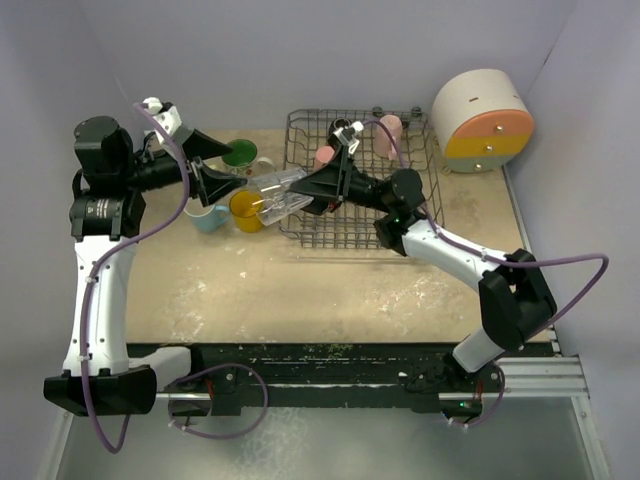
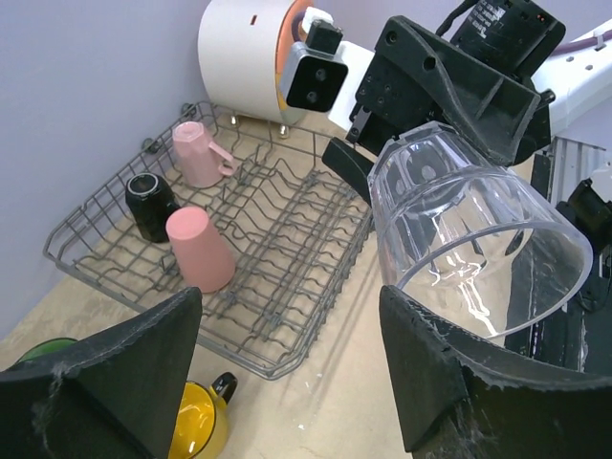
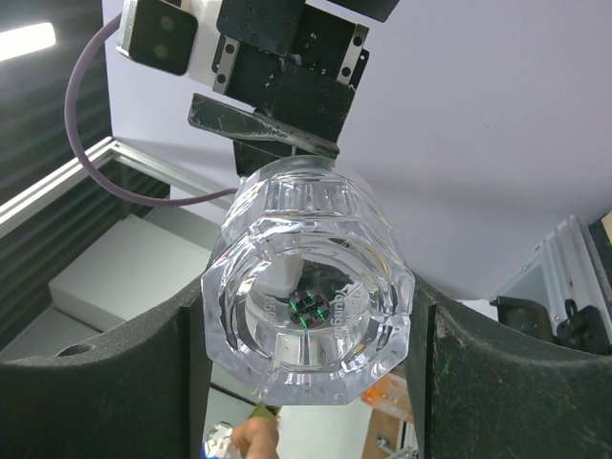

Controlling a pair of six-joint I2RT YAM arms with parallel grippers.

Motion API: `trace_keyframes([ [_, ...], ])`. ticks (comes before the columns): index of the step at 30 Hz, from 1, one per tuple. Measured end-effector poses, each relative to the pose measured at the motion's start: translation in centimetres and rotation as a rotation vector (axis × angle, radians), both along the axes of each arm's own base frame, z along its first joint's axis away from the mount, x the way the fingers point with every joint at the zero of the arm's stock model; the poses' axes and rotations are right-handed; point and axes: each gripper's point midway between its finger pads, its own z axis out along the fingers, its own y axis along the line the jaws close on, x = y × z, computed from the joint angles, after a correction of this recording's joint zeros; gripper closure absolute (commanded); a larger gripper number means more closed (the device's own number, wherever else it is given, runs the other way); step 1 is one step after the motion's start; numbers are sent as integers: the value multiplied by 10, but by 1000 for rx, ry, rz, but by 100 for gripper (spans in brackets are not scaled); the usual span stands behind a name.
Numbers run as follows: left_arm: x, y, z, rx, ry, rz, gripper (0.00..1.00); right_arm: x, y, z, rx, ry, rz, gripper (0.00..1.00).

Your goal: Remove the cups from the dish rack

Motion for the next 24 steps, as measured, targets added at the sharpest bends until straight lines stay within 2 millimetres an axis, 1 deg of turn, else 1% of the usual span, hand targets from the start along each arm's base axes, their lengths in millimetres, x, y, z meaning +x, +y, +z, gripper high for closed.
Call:
trace_keyframes([
  [4, -4, 1, 2, 4, -17, -2, 21, -3, 3, 1, 5, 5, 6, 100],
  [10, -12, 0, -14, 60, -20, -31, 19, -12, 7, 2, 5, 16, 37, 100],
  [14, -7, 8, -17, 112, -57, 34, 15, -6, 2, 3, 0, 21, 17, 100],
  [16, -7, 12, -15, 136, -85, 66, 15, -2, -3, 5, -3, 21, 1, 100],
  [20, -7, 21, -5, 169, -152, 144, 13, 2, -9, 7, -14, 12, -26, 100],
  [24, -12, 21, -1, 177, -182, 146, 12, 4, -9, 4, -37, 11, -42, 100],
])
